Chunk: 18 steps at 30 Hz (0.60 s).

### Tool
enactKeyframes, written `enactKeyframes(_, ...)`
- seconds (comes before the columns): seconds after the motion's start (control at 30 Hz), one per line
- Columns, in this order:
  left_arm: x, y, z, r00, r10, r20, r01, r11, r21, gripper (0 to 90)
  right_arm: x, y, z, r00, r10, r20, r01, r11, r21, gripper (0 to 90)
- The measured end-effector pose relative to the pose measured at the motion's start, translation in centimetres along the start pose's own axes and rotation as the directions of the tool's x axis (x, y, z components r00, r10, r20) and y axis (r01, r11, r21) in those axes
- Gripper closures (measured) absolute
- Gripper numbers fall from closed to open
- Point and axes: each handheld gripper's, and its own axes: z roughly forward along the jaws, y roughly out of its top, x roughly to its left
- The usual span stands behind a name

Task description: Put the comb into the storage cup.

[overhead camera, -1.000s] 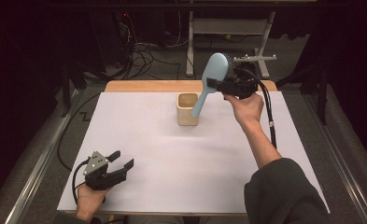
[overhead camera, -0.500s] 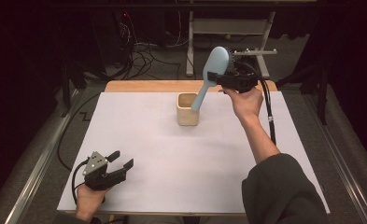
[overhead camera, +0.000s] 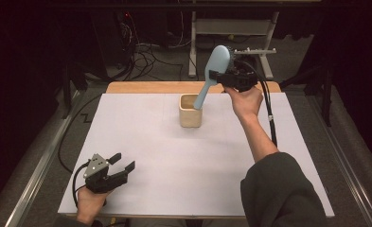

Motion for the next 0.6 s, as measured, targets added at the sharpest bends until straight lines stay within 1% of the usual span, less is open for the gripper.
enactKeyframes(0.6,0.0,0.0,0.0,1.0000,-0.004,0.002,0.004,1.0000,0.001,35.7,0.1,-0.3,1.5,0.9996,-0.002,0.028,0.002,1.000,0.000,55.5)
